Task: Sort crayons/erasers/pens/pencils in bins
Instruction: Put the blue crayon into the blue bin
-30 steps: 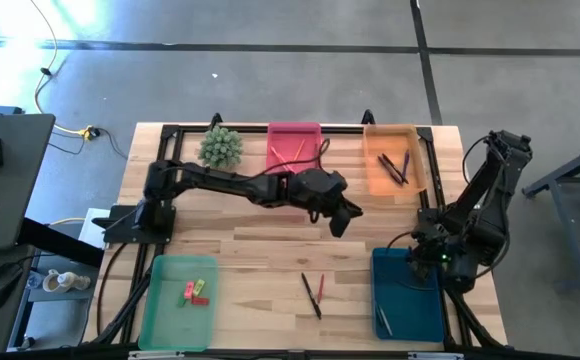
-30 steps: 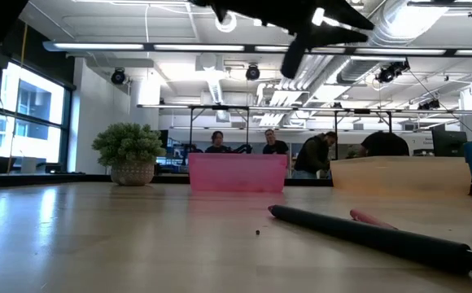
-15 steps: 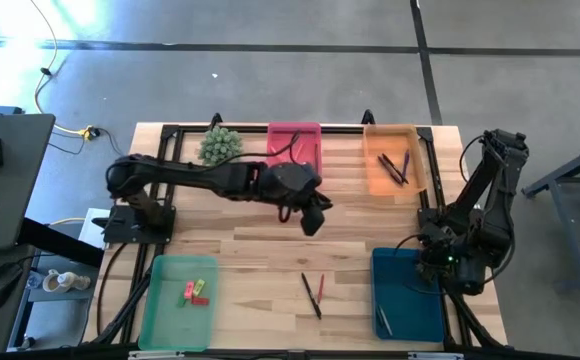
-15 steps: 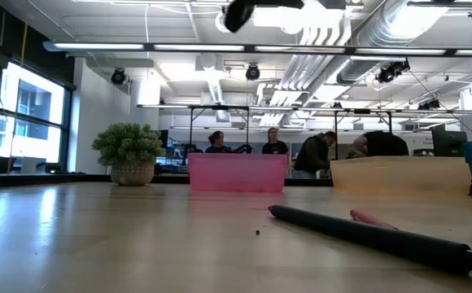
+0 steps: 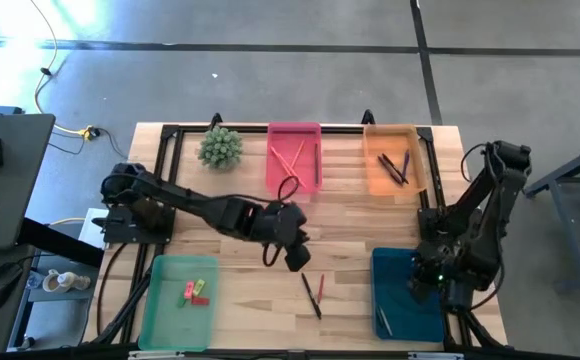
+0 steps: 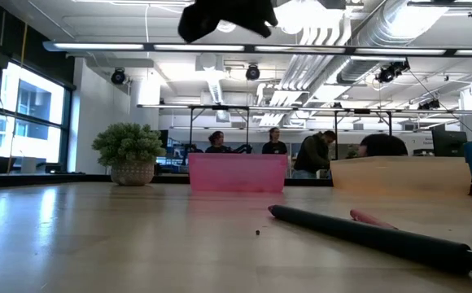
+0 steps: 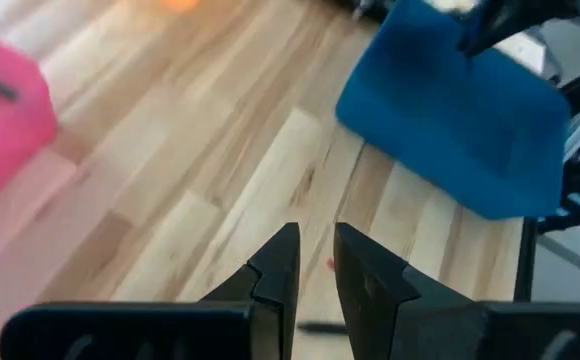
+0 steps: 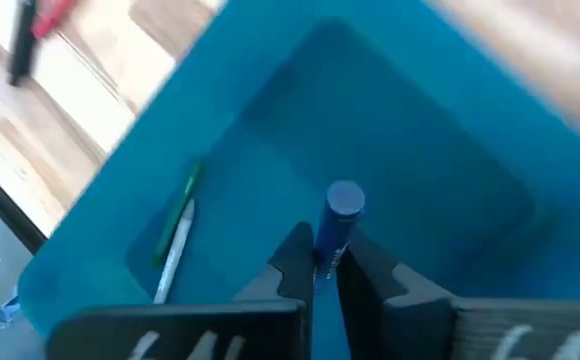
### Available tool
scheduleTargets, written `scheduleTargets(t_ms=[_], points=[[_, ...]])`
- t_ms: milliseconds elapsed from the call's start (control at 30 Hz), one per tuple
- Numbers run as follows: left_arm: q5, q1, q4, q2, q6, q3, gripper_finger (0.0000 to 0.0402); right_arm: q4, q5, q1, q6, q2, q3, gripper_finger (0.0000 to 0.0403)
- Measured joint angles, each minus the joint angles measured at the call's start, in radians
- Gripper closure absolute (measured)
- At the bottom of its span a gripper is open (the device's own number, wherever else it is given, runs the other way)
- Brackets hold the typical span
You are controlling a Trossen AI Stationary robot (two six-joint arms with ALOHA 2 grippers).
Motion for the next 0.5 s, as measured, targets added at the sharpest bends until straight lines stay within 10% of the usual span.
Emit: scheduleTargets(t_ms=[500], points=[[-0.001, -0.056, -0.079, -0.004, -0.017, -0.065, 0.0347, 0.303, -0.135, -0.028, 0.171, 0.201, 0.0, 0.0391]])
